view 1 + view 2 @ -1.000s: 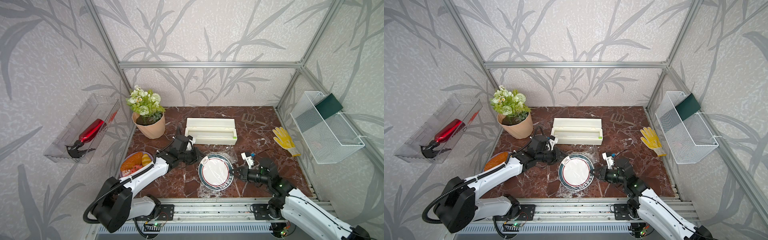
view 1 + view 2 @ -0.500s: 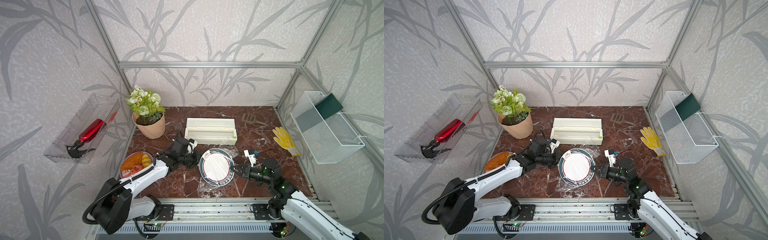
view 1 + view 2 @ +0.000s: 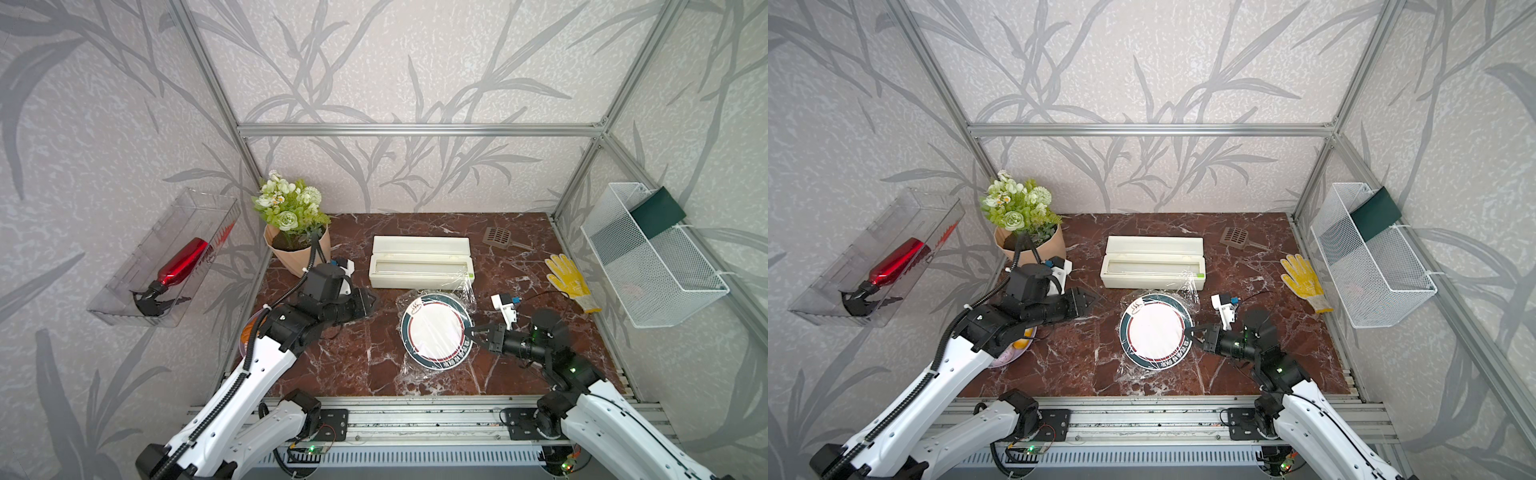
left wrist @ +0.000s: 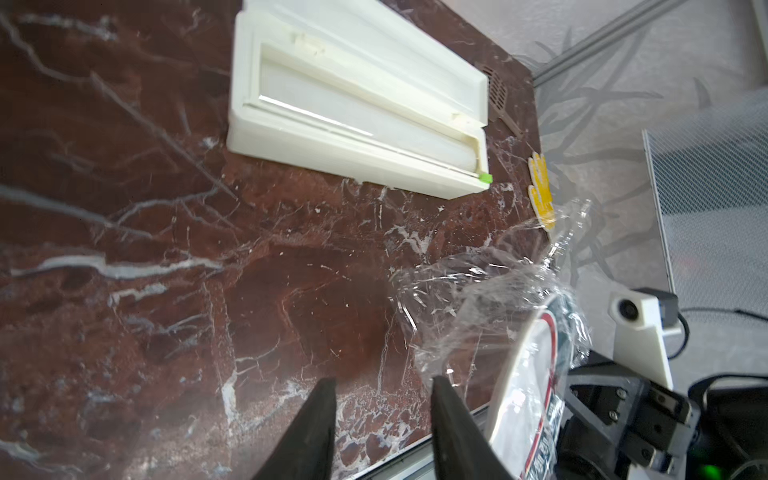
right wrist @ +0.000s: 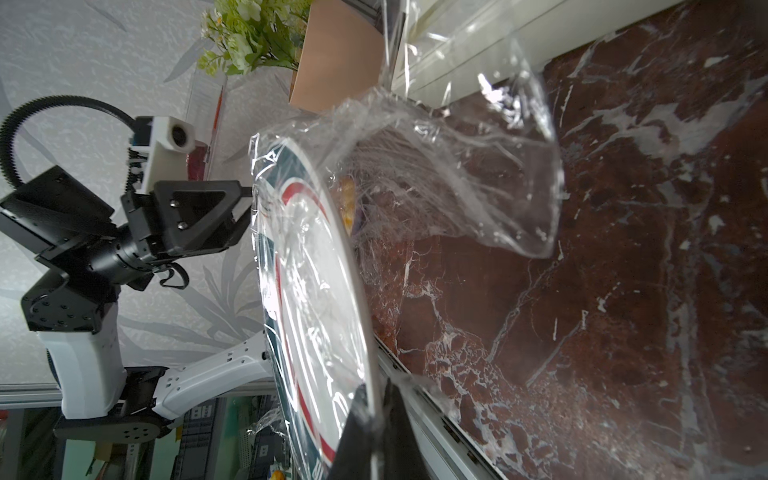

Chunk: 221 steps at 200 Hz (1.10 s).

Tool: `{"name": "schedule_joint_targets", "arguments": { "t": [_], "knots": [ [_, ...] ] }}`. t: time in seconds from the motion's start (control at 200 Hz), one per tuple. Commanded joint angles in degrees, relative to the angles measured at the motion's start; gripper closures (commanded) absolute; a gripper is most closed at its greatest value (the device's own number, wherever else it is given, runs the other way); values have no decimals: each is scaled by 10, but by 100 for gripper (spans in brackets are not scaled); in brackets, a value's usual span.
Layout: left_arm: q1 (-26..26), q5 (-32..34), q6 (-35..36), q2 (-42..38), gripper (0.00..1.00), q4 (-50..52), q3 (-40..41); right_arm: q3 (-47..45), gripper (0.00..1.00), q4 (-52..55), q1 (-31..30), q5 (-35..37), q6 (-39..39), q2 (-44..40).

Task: Wrap the plate with plastic wrap
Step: Cover the plate with plastic wrap.

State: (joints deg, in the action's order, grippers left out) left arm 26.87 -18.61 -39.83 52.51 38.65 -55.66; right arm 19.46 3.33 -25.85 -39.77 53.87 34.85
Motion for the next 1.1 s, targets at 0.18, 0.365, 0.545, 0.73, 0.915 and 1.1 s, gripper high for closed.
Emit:
{"name": "schedule_joint_targets", "arguments": {
  "t": [0.18, 0.365, 0.545, 0.73, 0.915, 1.1],
  "knots": [
    [0, -269, -50, 43, 48, -143, 64, 47, 100, 29, 5, -55, -59, 14],
    [0, -328, -124, 51, 48, -277, 126, 45, 100, 18, 6, -68, -58, 25],
    [3, -346, -168, 48, 49, -352, 165, 47, 100, 13, 7, -73, -57, 29],
    [8, -364, -188, 55, 49, -383, 194, 57, 100, 6, 8, -80, -49, 34],
    [30, -375, -235, 64, 50, -453, 209, 62, 100, -18, 9, -91, -38, 48],
    [51, -370, -240, 64, 53, -465, 208, 64, 100, -22, 9, -94, -44, 60]
  ]
}}
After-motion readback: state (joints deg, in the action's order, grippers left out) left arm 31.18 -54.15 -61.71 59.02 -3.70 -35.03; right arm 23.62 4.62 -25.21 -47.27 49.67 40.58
